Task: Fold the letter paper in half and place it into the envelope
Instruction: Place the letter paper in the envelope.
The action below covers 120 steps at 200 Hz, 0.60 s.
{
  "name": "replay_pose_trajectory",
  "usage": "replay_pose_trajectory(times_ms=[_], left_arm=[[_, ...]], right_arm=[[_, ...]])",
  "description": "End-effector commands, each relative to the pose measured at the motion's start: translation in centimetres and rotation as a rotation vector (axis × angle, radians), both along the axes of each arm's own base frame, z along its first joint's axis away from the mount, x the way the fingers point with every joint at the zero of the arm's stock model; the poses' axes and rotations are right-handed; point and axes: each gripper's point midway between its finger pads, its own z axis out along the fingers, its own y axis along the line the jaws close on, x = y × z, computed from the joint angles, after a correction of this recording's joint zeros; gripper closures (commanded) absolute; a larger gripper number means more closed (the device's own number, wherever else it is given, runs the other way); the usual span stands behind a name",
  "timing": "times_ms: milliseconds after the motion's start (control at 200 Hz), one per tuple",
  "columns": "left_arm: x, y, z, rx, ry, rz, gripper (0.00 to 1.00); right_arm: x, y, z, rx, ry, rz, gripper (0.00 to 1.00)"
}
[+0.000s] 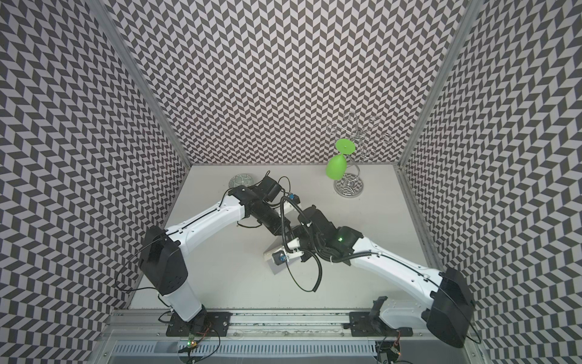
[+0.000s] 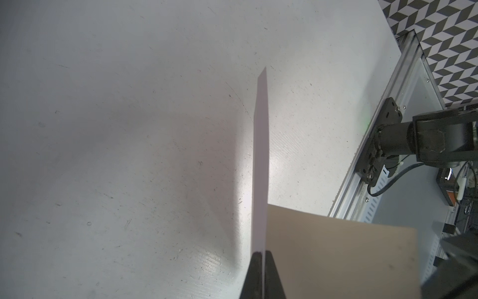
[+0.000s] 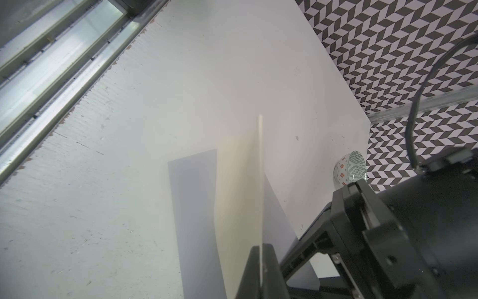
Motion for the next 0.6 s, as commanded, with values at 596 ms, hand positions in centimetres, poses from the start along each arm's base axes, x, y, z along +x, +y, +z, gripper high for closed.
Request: replay_pose_trajectory(times_ms=[596], left_arm=[[-2.5, -0.8, -0.5, -0.052, 0.079, -0.082, 1.0]], right_arm=[[0.4, 0.5, 5.5, 0.248, -0.077, 0.041, 1.0]])
